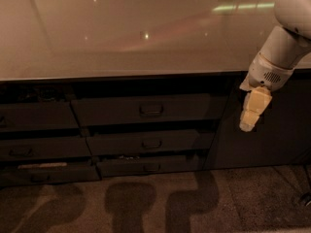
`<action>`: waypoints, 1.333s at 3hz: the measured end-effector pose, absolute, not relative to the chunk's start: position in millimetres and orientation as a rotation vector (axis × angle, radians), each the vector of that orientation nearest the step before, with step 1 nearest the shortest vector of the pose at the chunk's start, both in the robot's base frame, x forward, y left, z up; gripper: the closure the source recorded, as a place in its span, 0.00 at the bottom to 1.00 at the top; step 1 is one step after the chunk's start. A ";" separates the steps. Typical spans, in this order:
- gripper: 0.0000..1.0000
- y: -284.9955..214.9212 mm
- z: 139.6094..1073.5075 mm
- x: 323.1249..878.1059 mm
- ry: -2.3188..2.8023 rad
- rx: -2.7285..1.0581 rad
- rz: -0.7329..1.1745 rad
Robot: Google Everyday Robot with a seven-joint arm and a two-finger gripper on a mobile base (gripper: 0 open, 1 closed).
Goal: Open top drawer
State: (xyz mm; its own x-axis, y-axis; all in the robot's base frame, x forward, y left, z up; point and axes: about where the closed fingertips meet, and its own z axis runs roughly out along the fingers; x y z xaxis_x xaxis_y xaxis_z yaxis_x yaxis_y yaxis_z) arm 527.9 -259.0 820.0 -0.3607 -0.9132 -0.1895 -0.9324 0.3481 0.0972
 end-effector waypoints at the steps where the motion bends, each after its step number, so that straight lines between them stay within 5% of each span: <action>1: 0.00 -258.4 819.4 526.8 2.438 -1.713 0.236; 2: 0.00 -258.3 835.1 508.6 2.277 -1.803 0.002; 4: 0.00 -241.1 829.2 505.7 2.221 -1.832 -0.050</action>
Offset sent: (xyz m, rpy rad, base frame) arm -0.0505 0.0342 -0.0066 -0.2476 -0.5191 0.3087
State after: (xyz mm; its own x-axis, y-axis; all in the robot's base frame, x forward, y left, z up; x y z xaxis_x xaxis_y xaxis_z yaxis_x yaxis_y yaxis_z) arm 505.7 -241.1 829.2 -0.1699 -0.9693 -0.1777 -0.9602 0.2034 -0.1913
